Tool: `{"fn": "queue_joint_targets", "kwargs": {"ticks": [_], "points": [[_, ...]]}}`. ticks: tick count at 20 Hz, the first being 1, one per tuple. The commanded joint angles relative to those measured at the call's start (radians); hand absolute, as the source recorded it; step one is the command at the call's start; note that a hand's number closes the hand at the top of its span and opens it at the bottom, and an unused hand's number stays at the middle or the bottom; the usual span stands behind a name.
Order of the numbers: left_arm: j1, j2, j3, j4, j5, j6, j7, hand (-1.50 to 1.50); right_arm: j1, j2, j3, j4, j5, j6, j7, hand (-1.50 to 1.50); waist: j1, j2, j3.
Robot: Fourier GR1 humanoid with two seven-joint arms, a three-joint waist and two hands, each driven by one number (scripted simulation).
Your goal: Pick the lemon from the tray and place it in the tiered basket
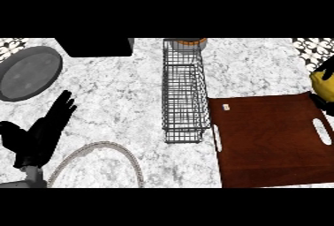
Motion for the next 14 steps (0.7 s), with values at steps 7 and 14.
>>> {"fn": "queue_joint_targets", "kwargs": {"ticks": [7, 14], "points": [[-0.049, 0.01, 0.036, 0.015, 0.021, -0.026, 0.022, 0.0, -0.012, 0.109, 0.09, -0.566, -0.104, 0.163, 0.52, 1.5, 0.014, 0.005, 0.0], [0.001, -0.037, -0.021, -0.056, -0.007, -0.025, 0.029, 0.0, -0.194, 0.301, 0.276, -0.62, -0.017, 0.114, 0.877, 1.5, 0.038, 0.008, 0.001]]}}
